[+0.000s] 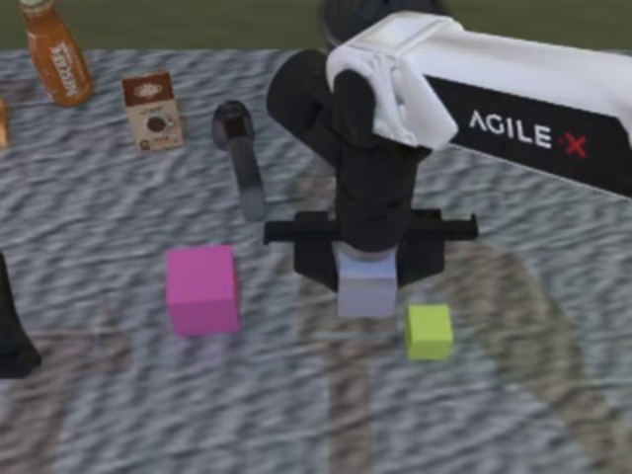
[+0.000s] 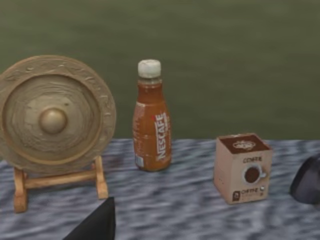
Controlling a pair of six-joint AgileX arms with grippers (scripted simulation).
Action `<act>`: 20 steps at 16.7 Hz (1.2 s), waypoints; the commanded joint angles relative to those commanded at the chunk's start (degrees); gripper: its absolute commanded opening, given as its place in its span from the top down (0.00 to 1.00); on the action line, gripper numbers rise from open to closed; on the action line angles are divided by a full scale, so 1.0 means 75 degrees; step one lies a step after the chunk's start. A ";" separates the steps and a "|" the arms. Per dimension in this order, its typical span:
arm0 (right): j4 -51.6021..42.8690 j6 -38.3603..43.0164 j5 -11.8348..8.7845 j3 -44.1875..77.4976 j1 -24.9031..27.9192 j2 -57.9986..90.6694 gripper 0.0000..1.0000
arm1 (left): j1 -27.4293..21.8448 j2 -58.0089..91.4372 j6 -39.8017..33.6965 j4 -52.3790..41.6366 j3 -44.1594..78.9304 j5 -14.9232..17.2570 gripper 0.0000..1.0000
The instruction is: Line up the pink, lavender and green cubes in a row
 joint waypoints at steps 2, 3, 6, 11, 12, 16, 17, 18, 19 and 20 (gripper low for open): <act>0.0132 0.0005 -0.0009 -0.0107 -0.0002 0.0028 1.00 | 0.0000 0.0000 0.0000 0.0000 0.0000 0.0000 0.00; 0.0319 0.0004 -0.0017 -0.0244 0.0007 0.0070 1.00 | 0.0000 0.0000 0.0000 0.0000 0.0000 0.0000 0.00; 0.1243 0.0010 -0.0015 -0.0847 0.0040 0.0298 1.00 | 0.0000 0.0000 0.0000 0.0000 0.0000 0.0000 0.00; 0.1835 0.0030 0.0021 -0.1327 0.0059 0.0500 1.00 | 0.0000 0.0000 0.0000 0.0000 0.0000 0.0000 0.00; 0.1835 0.0030 0.0021 -0.1327 0.0059 0.0500 1.00 | 0.0000 0.0000 0.0000 0.0000 0.0000 0.0000 0.00; 0.1835 0.0030 0.0021 -0.1327 0.0059 0.0500 0.77 | 0.0000 0.0000 0.0000 0.0000 0.0000 0.0000 0.00; 0.1835 0.0030 0.0021 -0.1327 0.0059 0.0500 0.70 | 0.0000 0.0000 0.0000 0.0000 0.0000 0.0000 0.00; 0.1835 0.0030 0.0021 -0.1327 0.0059 0.0500 0.62 | 0.0000 0.0000 0.0000 0.0000 0.0000 0.0000 0.00; 0.1835 0.0030 0.0021 -0.1327 0.0059 0.0500 0.55 | 0.0000 0.0000 0.0000 0.0000 0.0000 0.0000 0.00; 0.1835 0.0030 0.0021 -0.1327 0.0059 0.0500 0.47 | 0.0000 0.0000 0.0000 0.0000 0.0000 0.0000 0.00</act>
